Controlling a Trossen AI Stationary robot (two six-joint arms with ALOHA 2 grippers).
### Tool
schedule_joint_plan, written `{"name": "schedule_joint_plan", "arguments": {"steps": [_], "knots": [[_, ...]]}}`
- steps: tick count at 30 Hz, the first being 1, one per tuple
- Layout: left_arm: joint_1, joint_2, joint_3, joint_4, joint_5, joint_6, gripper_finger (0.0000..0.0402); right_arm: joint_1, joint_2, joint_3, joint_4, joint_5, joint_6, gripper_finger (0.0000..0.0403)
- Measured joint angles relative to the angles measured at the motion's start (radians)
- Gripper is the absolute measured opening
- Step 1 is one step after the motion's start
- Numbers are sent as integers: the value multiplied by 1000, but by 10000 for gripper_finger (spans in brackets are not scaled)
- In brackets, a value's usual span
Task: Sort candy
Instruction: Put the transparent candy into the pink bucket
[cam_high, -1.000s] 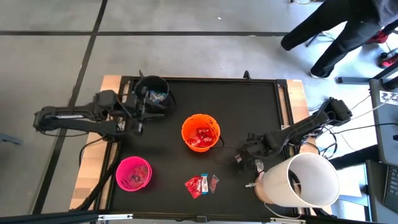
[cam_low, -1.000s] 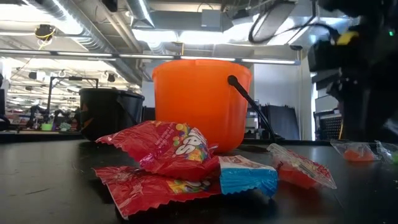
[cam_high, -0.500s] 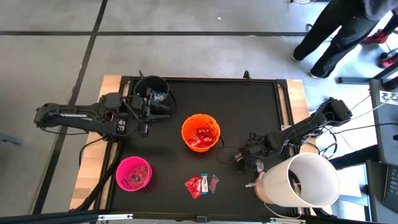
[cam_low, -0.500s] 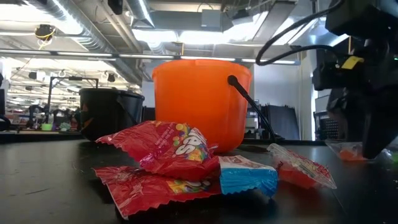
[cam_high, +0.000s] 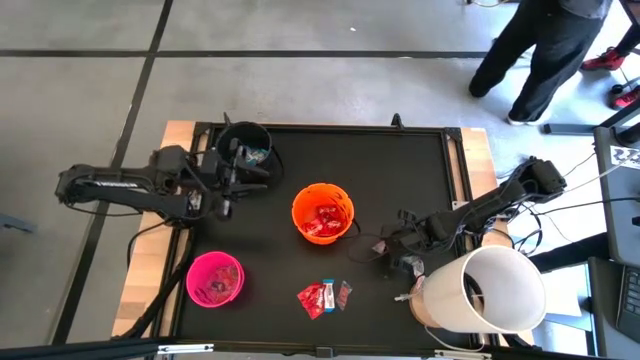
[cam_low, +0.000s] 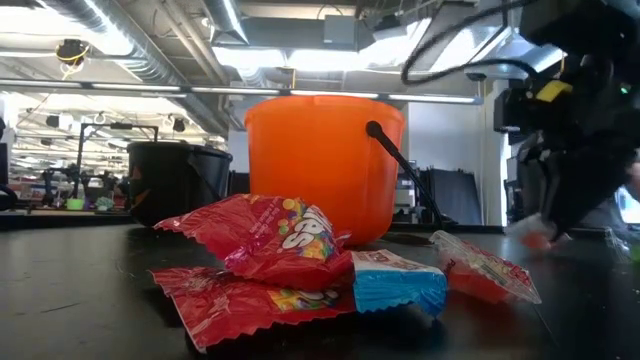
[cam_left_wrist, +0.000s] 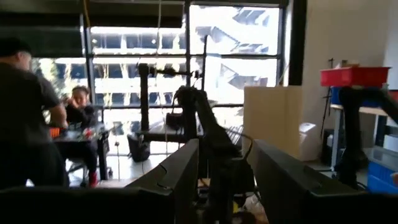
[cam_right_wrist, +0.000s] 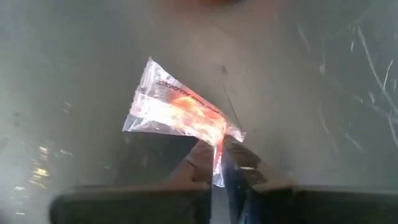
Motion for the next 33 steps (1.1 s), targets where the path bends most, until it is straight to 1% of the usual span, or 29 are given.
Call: {"name": "schedule_joint_plan", "arguments": {"steps": [2, 6, 9, 13, 16, 18, 21, 23, 27, 29, 31, 33], "knots": [[-14, -1, 45, -17, 3, 19, 143, 0, -6, 21, -3, 0, -5, 9], [-39, 6, 112, -97, -15, 51, 143, 0, -32, 69, -10, 7, -34, 26], [-54, 24, 120, -124, -37, 72, 143, 0, -61, 118, -11, 29, -67, 26], [-61, 83, 119, -156, -54, 73, 143, 0, -95, 206, -10, 69, -147, 13], [-61, 140, 119, -151, -50, 74, 143, 0, -103, 292, -3, 143, -243, 6], [-61, 178, 119, -140, -50, 94, 143, -1, -102, 347, 17, 229, -313, 5], [-61, 236, 119, -98, -49, 134, 143, -23, -103, 392, 133, 348, -433, 7], [-61, 273, 119, -59, -49, 151, 143, -52, -103, 398, 241, 375, -507, 9], [-62, 331, 119, 14, -52, 186, 143, -129, -90, 400, 459, 363, -618, 6], [-67, 352, 119, 34, -78, 193, 143, -166, -78, 399, 519, 344, -646, 6], [-68, 363, 121, 40, -113, 223, 143, -205, -57, 399, 601, 291, -658, 6], [-67, 367, 133, 27, -156, 259, 145, -239, -46, 399, 666, 200, -658, 7]]}}
